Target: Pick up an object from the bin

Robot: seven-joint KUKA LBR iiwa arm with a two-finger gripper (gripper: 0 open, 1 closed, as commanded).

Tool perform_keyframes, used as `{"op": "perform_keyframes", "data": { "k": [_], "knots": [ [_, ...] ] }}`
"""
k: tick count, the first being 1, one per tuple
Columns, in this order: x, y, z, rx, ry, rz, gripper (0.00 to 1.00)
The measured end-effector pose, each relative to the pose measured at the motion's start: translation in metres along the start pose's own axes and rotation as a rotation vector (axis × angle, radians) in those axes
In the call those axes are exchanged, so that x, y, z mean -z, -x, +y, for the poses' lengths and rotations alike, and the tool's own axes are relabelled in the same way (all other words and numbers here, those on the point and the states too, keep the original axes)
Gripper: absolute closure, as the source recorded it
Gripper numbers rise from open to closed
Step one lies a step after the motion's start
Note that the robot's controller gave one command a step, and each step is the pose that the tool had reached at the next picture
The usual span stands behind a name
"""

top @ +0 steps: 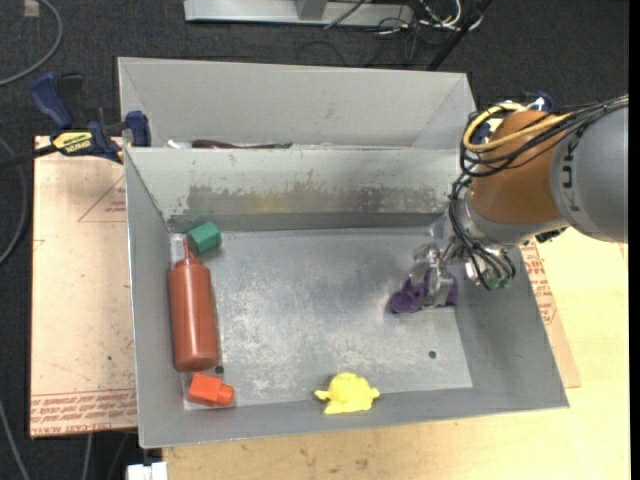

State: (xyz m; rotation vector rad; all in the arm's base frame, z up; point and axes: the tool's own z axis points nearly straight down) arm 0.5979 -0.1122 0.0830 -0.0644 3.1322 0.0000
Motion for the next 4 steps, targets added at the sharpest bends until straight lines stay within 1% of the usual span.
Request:
{"op": "perform_keyframes", "data": {
  "k": [1,2,3,4],
  "knots": [
    [0.000,0.000,0.000,0.000,0.000,0.000,1.00],
    [0.008,0.000,-0.002,0.006,0.002,0.005,1.00],
    [0.055,0.001,-0.008,0.021,0.001,0.001,1.00],
    [0.163,0.016,0.024,-0.002,0.003,0.001,1.00]
  ]
}}
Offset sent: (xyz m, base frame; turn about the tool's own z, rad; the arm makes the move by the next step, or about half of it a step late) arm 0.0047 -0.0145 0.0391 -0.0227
